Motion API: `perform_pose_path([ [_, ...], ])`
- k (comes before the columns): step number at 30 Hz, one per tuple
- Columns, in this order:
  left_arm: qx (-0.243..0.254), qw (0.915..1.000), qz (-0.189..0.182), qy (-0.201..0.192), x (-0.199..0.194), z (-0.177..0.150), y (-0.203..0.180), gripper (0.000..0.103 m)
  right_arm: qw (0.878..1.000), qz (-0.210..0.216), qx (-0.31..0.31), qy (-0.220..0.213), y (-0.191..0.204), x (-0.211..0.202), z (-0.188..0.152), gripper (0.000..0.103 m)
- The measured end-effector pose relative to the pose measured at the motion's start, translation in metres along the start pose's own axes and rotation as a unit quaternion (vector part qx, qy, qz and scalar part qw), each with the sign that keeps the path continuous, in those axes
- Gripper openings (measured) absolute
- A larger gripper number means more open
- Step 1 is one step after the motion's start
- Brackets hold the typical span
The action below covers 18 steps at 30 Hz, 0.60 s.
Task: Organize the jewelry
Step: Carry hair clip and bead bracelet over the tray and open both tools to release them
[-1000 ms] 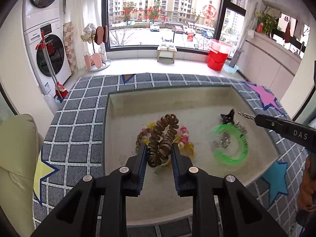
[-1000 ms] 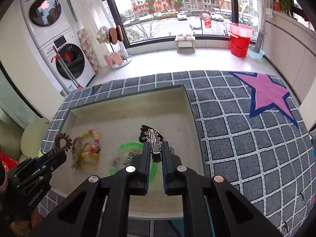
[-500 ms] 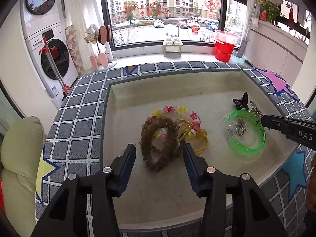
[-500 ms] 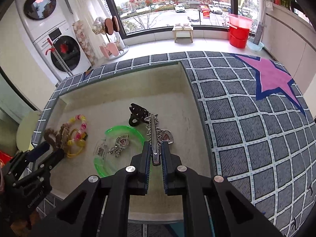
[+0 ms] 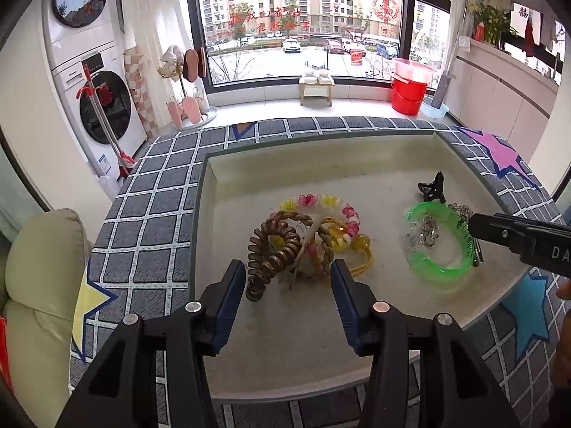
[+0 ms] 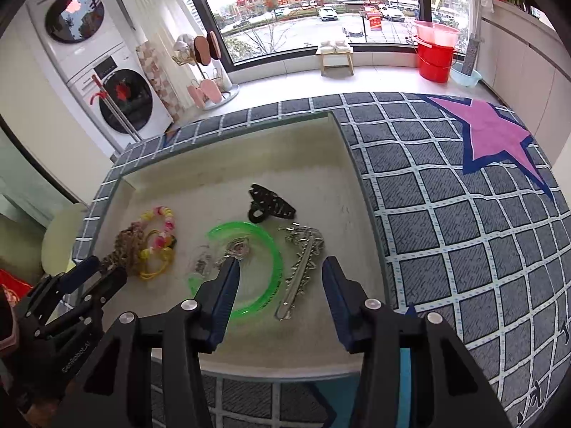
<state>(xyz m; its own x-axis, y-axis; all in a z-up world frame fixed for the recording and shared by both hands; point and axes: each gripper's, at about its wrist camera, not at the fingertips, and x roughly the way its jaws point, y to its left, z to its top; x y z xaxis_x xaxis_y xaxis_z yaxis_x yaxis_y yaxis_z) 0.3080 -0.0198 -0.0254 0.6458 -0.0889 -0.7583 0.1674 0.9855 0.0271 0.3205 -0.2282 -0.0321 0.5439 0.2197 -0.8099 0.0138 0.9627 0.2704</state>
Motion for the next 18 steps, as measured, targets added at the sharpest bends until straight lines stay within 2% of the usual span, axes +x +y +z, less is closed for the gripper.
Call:
perform_pose_path([
  [2,-0.001,1.0000,0.000,-0.003,-0.004,0.001,0.000,0.063,1.000,0.004,-0.001,0.000,0.003,-0.003,-0.001,0.060],
  [5,0.004,0.9999,0.003,-0.010,-0.009,0.001,-0.002,0.065,1.000,0.009,-0.003,-0.002,0.007,-0.009,-0.004,0.061],
  [6,0.005,0.9999,0.004,-0.010,-0.011,0.001,-0.002,0.088,1.000,0.009,-0.003,-0.003,0.008,-0.012,-0.005,0.061],
  [7,0.003,0.9999,0.010,-0.013,-0.014,0.001,-0.002,0.103,1.000,0.007,-0.003,-0.005,0.008,-0.014,-0.007,0.061],
  [9,0.001,0.9993,0.019,-0.032,-0.022,0.000,-0.002,0.103,1.000,0.008,0.000,-0.007,0.008,-0.018,-0.009,0.061],
  [13,0.003,0.9996,0.014,-0.026,-0.030,-0.002,-0.002,0.103,1.000,0.008,0.001,-0.003,0.009,-0.023,-0.013,0.062],
  [15,0.001,0.9996,0.013,-0.025,-0.034,-0.003,-0.002,0.103,1.000,0.007,0.001,-0.003,0.009,-0.026,-0.015,0.071],
  [18,-0.001,0.9997,0.010,-0.023,-0.040,-0.007,-0.001,0.103,1.000,0.008,-0.001,-0.003,0.009,-0.032,-0.021,0.073],
])
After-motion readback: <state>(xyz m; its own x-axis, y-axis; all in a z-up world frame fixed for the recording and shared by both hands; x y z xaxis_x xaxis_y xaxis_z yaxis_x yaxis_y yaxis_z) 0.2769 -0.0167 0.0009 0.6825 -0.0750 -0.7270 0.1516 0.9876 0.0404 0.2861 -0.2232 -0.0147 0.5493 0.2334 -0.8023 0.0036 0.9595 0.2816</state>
